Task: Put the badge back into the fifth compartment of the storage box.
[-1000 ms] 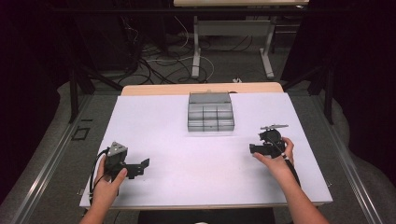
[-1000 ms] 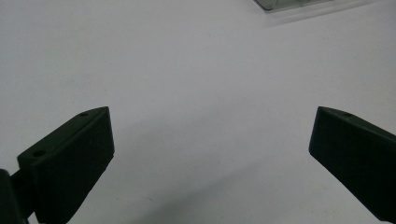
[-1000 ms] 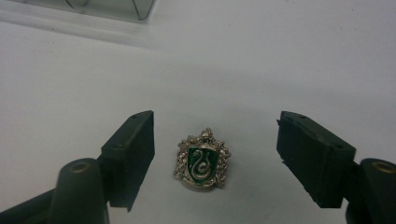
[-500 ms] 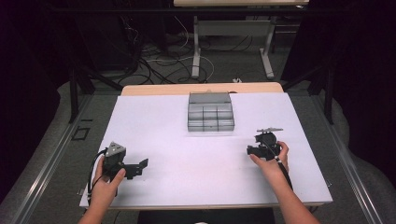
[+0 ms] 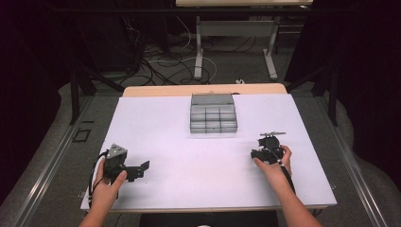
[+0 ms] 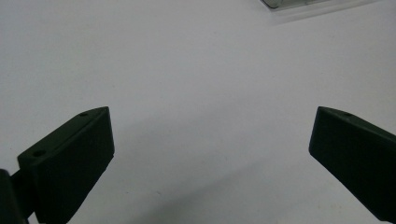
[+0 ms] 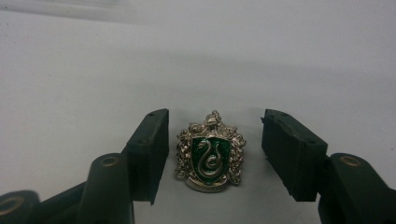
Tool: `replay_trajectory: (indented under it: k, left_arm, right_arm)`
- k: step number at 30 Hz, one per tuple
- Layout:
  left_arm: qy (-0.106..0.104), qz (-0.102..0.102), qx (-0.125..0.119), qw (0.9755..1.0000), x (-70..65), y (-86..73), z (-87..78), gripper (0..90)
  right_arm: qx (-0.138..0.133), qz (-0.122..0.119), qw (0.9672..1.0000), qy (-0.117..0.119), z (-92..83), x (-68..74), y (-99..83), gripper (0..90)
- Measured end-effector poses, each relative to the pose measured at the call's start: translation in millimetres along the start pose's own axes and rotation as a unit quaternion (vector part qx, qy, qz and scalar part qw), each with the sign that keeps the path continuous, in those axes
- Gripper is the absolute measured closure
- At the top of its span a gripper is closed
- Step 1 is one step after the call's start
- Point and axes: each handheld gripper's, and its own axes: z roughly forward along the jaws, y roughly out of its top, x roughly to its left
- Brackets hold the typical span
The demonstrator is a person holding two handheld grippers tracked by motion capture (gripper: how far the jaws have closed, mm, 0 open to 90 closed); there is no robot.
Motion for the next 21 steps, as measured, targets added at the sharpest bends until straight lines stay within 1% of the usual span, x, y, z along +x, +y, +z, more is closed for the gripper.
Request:
replay_trajectory:
  k: [3,5,6,9,12,13,14,15,17,20,21]
  left_arm:
    - [0.0,0.0,-0.002,1.0,-0.1,-0.3,0.3,0.2]
    - [0.0,-0.001,-0.002,1.0,0.2,-0.5,0.2,0.2]
    - [0.0,-0.001,-0.002,1.0,0.3,-0.5,0.2,0.2]
    - [-0.001,0.001,-0.002,1.0,0.8,-0.6,0.6,0.2]
    - [-0.003,0.002,0.004,1.0,0.8,-0.3,0.5,0.2]
    - [0.002,0.001,-0.004,1.0,0.0,-0.9,1.8,0.2]
    - [0.001,0.001,-0.003,1.0,0.0,-0.9,1.8,0.2]
    - [0.0,0.002,0.0,1.0,0.1,-0.7,1.6,0.2]
    - [-0.001,0.002,0.003,1.0,0.3,-0.5,1.5,0.2]
    - [0.0,0.001,0.0,1.0,0.3,-0.8,2.3,0.2]
    - [0.001,0.0,-0.001,1.0,0.3,-1.0,2.5,0.2]
  right_arm:
    - [-0.002,-0.004,1.0,0.002,0.6,-0.7,0.0,43.2]
    - [-0.004,0.001,1.0,0.002,0.9,0.4,0.1,43.6]
    - [-0.005,-0.004,1.0,0.002,1.0,0.0,0.1,44.0]
    - [-0.005,-0.003,1.0,0.004,0.5,0.9,-0.2,45.8]
    - [-0.006,-0.002,1.0,0.004,0.6,1.0,-0.4,46.6]
    - [-0.006,-0.001,1.0,0.005,0.6,0.8,-0.3,47.1]
    - [-0.006,-0.001,1.0,0.005,0.6,0.8,-0.3,47.1]
    - [-0.006,0.0,1.0,0.006,0.3,0.5,-0.2,49.2]
    - [-0.006,0.001,1.0,0.004,0.3,0.1,-0.1,50.2]
    - [-0.005,0.001,1.0,0.004,-0.1,-0.8,-0.2,52.2]
    - [-0.005,0.001,1.0,0.005,-0.3,-1.2,-0.1,54.6]
